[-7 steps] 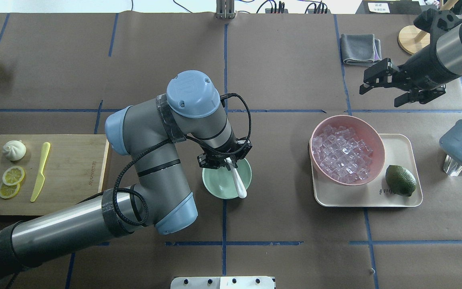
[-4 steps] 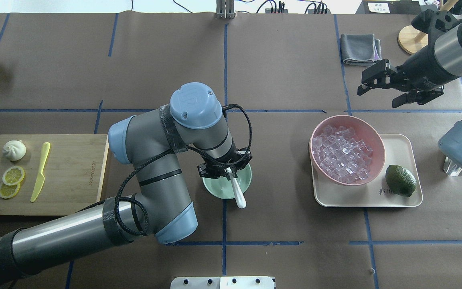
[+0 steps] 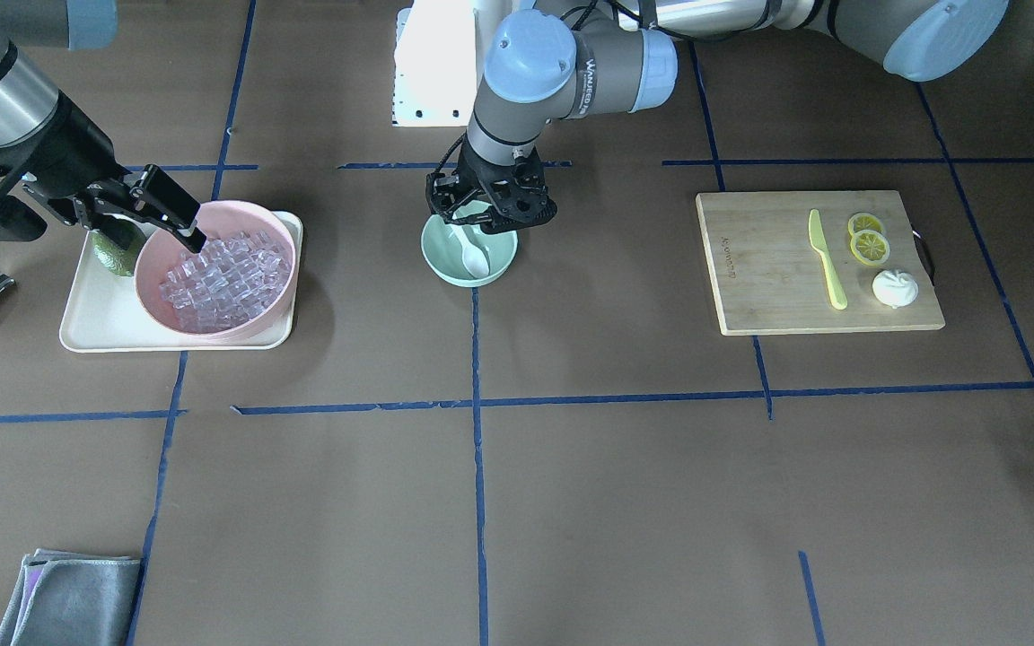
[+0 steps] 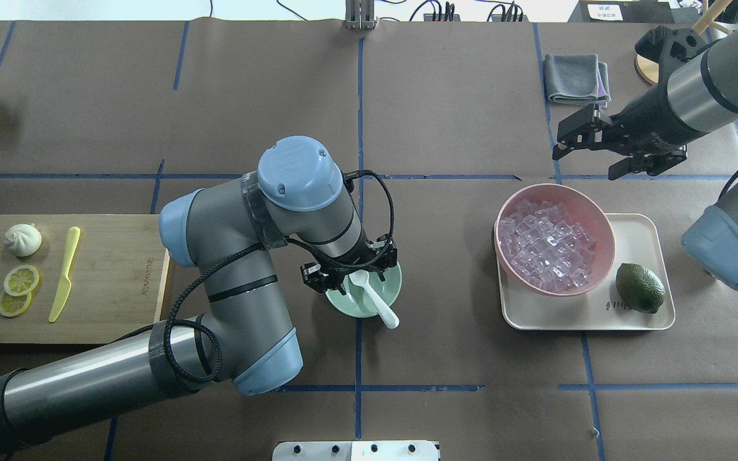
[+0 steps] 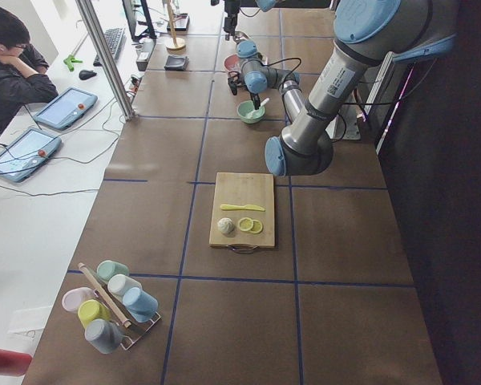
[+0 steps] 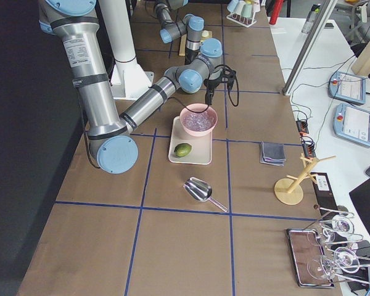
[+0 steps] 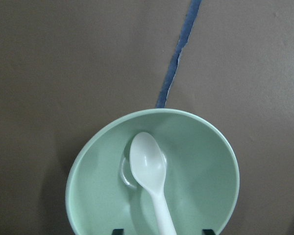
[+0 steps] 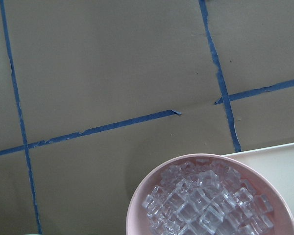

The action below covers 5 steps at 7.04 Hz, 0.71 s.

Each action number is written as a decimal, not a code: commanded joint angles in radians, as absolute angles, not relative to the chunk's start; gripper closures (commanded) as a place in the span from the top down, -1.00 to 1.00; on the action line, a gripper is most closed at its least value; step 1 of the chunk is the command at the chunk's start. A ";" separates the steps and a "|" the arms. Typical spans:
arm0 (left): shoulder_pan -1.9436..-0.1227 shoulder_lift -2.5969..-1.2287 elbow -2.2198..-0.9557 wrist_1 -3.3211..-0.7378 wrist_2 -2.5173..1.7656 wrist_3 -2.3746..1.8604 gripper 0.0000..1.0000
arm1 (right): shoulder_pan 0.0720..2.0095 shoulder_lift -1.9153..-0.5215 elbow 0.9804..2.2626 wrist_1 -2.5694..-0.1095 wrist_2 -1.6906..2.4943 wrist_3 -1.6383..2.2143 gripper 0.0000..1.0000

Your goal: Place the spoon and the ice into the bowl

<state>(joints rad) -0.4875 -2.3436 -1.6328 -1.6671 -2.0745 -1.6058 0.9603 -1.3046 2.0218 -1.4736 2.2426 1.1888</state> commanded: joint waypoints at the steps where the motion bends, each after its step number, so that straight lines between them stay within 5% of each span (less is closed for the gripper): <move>1: -0.569 -2.321 -1.692 -1.590 -2.153 -1.557 1.00 | 0.910 -1.304 2.022 -1.465 2.182 1.190 0.99; 5: -0.753 -2.059 -2.006 -1.401 -2.186 -1.208 1.00 | 0.836 -1.336 2.014 -1.463 2.065 1.082 0.98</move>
<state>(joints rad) -0.6939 -2.1615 -1.9014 -1.4263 -2.1829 -1.3046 0.8558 -1.3214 2.0194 -1.4636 2.0923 1.1385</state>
